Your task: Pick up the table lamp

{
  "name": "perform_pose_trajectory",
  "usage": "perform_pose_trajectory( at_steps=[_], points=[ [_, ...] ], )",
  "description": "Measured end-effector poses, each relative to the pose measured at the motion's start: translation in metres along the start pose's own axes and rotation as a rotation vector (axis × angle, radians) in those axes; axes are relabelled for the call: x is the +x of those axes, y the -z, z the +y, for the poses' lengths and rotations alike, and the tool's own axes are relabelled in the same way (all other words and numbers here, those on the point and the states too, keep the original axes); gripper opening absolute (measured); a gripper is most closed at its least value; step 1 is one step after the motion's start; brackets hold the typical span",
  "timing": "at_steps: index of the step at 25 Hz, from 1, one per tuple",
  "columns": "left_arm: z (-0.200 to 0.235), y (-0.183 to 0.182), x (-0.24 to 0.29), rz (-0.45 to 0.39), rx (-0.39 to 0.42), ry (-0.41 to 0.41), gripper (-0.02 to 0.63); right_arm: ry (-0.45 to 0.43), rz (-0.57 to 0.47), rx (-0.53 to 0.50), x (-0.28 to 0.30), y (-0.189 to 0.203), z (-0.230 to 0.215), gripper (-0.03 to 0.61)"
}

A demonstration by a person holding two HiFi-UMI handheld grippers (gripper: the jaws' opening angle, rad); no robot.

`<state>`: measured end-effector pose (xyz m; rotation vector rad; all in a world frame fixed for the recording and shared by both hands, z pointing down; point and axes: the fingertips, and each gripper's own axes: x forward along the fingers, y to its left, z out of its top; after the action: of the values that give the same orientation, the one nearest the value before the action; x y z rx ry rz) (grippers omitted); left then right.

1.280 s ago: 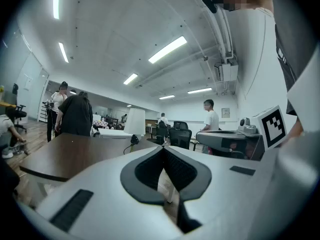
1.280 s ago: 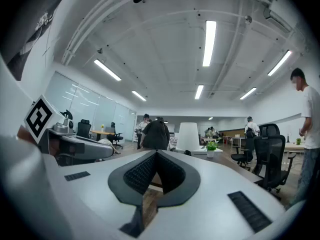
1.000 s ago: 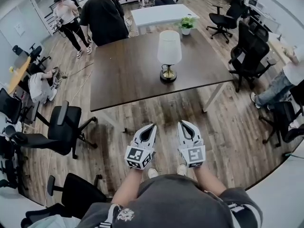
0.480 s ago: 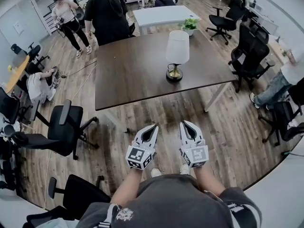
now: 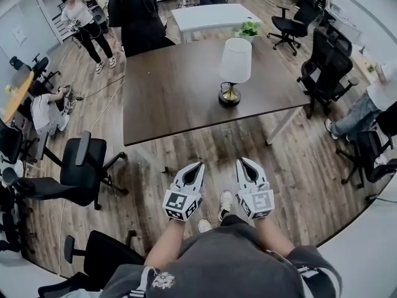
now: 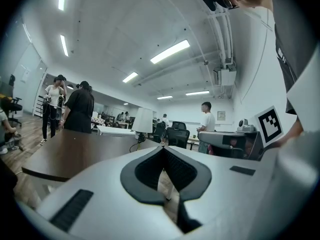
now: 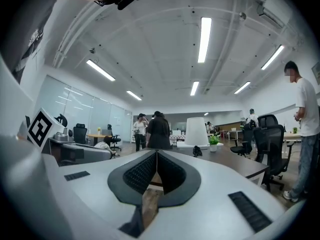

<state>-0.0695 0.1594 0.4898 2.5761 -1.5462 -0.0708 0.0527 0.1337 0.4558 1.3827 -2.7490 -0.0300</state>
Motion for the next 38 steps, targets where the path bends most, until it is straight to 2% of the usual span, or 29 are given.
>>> perform_pose_trajectory(
  at_steps=[7, 16, 19, 22, 25, 33, 38],
  points=[
    [0.021, 0.002, 0.053, 0.044, 0.030, -0.006, 0.008, -0.051, 0.014, 0.043, 0.049, 0.013, -0.034, 0.028],
    [0.049, -0.011, 0.136, 0.039, 0.056, -0.025, 0.006, -0.092, -0.011, 0.056, 0.116, 0.009, -0.091, 0.028],
    [0.053, -0.013, 0.158, 0.049, 0.068, -0.031, 0.008, -0.124, -0.043, 0.093, 0.133, 0.002, -0.107, 0.028],
    [0.053, -0.013, 0.177, 0.067, 0.105, -0.026, 0.008, -0.139, -0.045, 0.091, 0.149, 0.003, -0.123, 0.028],
    [0.058, -0.014, 0.189, 0.068, 0.105, -0.041, 0.008, -0.151, -0.040, 0.093, 0.160, 0.009, -0.133, 0.028],
    [0.085, -0.008, 0.214, 0.086, 0.086, -0.054, 0.006, -0.135, -0.013, 0.086, 0.193, 0.021, -0.146, 0.028],
    [0.113, -0.016, 0.232, 0.058, 0.077, -0.053, 0.006, -0.119, 0.007, 0.062, 0.216, 0.022, -0.153, 0.028]
  ],
)
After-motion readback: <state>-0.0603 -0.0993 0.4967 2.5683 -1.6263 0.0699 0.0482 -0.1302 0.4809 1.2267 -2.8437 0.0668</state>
